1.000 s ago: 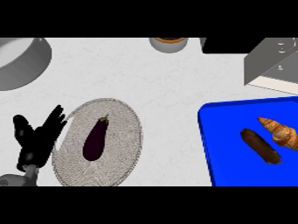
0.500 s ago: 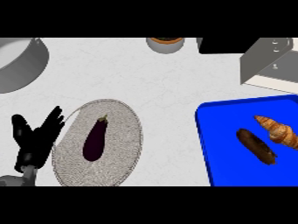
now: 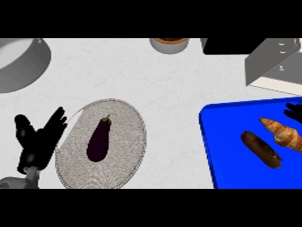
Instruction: Pick the sweet potato from the tray and place it in the tiered shelf
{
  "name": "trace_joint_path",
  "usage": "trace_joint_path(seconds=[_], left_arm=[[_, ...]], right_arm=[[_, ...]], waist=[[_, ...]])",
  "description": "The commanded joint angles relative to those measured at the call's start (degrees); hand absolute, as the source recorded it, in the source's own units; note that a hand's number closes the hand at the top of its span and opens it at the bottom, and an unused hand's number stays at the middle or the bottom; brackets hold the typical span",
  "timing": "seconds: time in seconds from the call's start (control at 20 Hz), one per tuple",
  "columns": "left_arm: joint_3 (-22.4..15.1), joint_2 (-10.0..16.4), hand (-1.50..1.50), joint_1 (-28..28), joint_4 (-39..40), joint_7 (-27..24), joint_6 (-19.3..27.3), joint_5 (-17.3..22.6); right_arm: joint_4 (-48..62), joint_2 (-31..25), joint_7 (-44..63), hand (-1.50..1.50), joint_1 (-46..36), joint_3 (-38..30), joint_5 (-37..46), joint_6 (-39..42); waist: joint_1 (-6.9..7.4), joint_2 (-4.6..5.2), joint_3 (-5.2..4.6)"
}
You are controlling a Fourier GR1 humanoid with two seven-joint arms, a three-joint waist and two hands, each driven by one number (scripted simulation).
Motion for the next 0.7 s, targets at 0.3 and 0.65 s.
trace_joint_path(seconds=[0.3,0.65], left_arm=[[2.57,-0.39,0.00,-2.37,1.84,0.94,-3.24,-1.19],[3.78,-1.94,0.00,-2.80,1.09,4.33,-2.73,-3.29]], right_arm=[[-4.47,10.40,19.25,-1.50,-1.65,13.40,19.75,0.64],[1.23,13.82,18.10,-1.50,-1.84,15.70,29.99,0.29]], waist=[[0.50,0.27,-0.03],[0.45,0.22,0.00]])
